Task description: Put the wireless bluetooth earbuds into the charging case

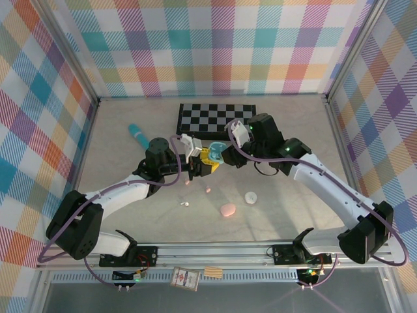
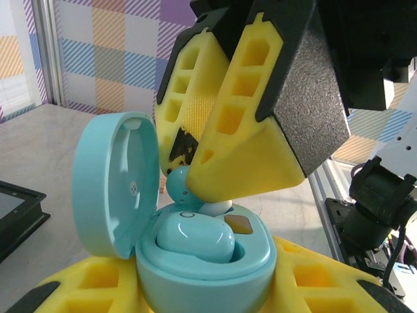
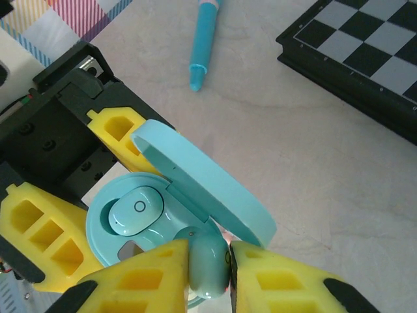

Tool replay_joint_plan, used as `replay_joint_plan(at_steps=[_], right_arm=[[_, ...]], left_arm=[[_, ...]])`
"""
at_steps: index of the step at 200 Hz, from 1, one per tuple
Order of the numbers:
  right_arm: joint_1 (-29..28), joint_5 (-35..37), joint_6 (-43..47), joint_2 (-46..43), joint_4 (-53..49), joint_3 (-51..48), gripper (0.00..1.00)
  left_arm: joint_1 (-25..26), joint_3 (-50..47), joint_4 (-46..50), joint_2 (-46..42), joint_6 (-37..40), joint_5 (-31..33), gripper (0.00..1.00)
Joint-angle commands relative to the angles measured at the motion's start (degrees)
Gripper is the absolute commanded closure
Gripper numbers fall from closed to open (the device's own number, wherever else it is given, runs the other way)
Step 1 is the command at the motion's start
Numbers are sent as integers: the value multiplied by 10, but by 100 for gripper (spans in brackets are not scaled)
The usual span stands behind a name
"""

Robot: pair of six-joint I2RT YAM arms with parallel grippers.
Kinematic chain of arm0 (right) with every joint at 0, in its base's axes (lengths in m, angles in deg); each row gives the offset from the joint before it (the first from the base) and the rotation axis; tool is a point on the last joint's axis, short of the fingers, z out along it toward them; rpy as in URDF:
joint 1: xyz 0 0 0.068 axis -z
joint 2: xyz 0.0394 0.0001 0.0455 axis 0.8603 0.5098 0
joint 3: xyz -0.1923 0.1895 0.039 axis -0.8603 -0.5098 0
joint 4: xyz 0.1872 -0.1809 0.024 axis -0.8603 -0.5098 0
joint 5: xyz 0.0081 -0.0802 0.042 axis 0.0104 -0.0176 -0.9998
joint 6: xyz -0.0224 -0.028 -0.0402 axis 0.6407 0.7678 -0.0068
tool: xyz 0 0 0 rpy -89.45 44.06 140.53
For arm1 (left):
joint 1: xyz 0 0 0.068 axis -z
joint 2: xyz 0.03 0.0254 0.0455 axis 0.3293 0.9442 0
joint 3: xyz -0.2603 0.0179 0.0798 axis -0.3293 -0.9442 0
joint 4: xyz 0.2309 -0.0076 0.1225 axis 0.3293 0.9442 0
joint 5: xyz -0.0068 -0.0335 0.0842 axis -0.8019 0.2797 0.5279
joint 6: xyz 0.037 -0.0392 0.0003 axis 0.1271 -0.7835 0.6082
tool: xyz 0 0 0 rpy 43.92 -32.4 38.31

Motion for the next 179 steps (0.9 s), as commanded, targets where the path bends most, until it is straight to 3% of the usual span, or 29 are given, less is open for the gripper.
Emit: replay_joint_plan(at_steps=[1, 89, 179], right_arm=[[-11, 14, 31, -6, 25, -15, 77], [-41, 94, 69, -30, 60, -39, 78], [-42, 80, 78, -64, 81, -73, 75]], left_arm=[[16, 26, -62, -3, -13, -36, 76], [16, 34, -60, 2, -15, -43, 76], [16, 30, -90, -1, -32, -33, 76]])
